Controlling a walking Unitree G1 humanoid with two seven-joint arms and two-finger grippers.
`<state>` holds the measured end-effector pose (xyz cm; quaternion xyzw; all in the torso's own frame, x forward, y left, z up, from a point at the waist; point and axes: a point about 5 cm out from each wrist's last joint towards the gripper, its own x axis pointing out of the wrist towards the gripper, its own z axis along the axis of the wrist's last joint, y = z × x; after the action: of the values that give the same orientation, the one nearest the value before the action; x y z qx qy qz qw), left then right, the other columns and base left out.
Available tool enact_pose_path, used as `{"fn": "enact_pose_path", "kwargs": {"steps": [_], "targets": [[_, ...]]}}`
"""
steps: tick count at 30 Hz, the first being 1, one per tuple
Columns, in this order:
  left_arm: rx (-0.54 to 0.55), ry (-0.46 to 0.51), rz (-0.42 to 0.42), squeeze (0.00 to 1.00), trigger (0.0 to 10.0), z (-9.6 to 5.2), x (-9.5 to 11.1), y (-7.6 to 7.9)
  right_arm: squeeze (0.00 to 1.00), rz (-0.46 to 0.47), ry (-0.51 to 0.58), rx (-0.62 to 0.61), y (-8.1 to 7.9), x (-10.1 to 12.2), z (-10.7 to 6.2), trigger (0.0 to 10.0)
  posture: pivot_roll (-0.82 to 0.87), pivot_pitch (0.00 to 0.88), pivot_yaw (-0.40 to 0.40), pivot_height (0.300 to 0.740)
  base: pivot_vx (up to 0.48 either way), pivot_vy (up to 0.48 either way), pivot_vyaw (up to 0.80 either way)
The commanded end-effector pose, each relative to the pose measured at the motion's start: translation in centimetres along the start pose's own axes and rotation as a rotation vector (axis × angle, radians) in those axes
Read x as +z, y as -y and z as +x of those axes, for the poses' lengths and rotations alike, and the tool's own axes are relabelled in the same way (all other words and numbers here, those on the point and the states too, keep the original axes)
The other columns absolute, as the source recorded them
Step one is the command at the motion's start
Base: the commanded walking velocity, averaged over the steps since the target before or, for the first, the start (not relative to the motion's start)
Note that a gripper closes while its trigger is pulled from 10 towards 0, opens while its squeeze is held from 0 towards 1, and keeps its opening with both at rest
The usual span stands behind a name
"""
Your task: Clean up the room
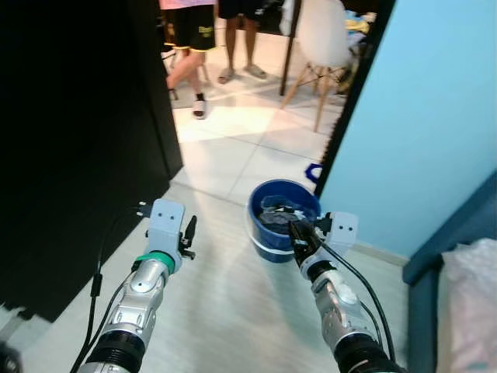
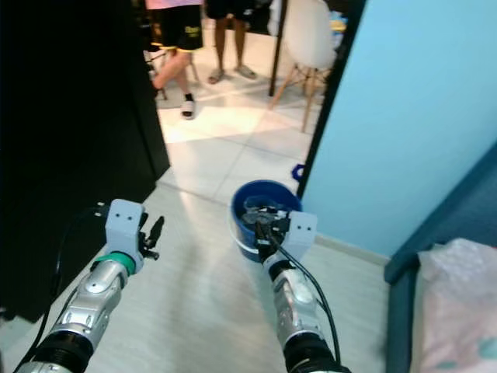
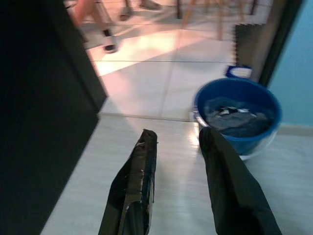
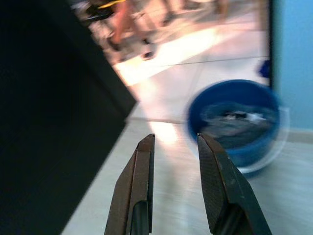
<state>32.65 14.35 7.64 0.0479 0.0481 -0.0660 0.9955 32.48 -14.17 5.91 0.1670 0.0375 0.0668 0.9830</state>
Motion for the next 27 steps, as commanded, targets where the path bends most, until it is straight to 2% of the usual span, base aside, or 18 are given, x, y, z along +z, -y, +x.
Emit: {"fn": "enact_pose_path", "kwargs": {"steps": [1,4,6,17,21,23,27], "targets": [[-0.009,-0.014,0.011,0.00,10.0,-0.1,-0.5,0.3,0.00,0.001,-0.034,-0.020,0.3,-0.8,-0.5,10.0,0.02,0.000,0.119,0.740,0.000,0.000,-0.80],[-0.006,-0.020,0.009,0.00,10.0,0.0,-0.6,0.4,0.00,-0.012,-0.038,-0.032,0.5,-0.9,-0.6,10.0,0.02,0.000,0.117,0.740,0.000,0.000,-0.80],[0.012,-0.040,-0.002,0.00,10.0,0.0,-0.9,0.4,0.00,-0.052,-0.070,-0.068,1.2,-1.4,-1.0,10.0,0.02,0.000,0.117,0.740,0.000,0.000,-0.80],[0.016,-0.051,0.006,0.00,10.0,0.0,-1.1,0.4,0.00,-0.076,-0.094,-0.126,1.9,-2.0,-1.4,10.0,0.04,0.000,0.114,0.740,0.000,0.000,-0.80],[0.024,-0.054,0.031,0.00,10.0,0.2,-0.8,0.0,0.00,-0.071,-0.085,-0.183,2.3,-1.9,-1.5,10.0,0.05,0.000,0.135,0.740,0.000,0.000,-0.80],[0.014,-0.035,0.050,0.00,10.0,0.7,0.1,-0.3,0.00,-0.059,-0.071,-0.209,2.3,-1.8,-1.4,10.0,0.05,0.000,0.148,0.740,0.000,0.000,-0.80],[0.008,-0.023,0.072,0.00,10.0,1.0,0.8,-0.6,0.00,-0.060,-0.064,-0.216,2.2,-1.9,-1.5,10.0,0.06,0.000,0.169,0.740,0.000,0.000,-0.80]]}}
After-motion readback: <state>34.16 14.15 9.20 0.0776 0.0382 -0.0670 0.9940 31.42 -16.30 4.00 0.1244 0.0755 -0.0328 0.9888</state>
